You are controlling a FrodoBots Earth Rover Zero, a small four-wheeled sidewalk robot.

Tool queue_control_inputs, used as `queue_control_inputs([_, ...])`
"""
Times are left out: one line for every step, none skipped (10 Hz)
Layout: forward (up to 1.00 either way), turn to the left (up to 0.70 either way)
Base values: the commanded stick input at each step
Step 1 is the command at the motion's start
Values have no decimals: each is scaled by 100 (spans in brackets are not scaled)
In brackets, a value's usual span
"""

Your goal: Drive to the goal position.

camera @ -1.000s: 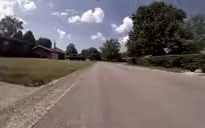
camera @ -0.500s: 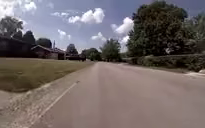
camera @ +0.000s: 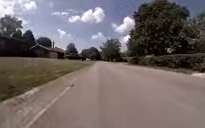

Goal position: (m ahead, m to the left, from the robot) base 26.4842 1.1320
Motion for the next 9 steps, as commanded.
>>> queue_control_inputs([100, 0])
queue_control_inputs([100, 0])
queue_control_inputs([100, 0])
queue_control_inputs([100, 0])
queue_control_inputs([100, 0])
queue_control_inputs([100, 0])
queue_control_inputs([100, 0])
queue_control_inputs([100, 0])
queue_control_inputs([100, 0])
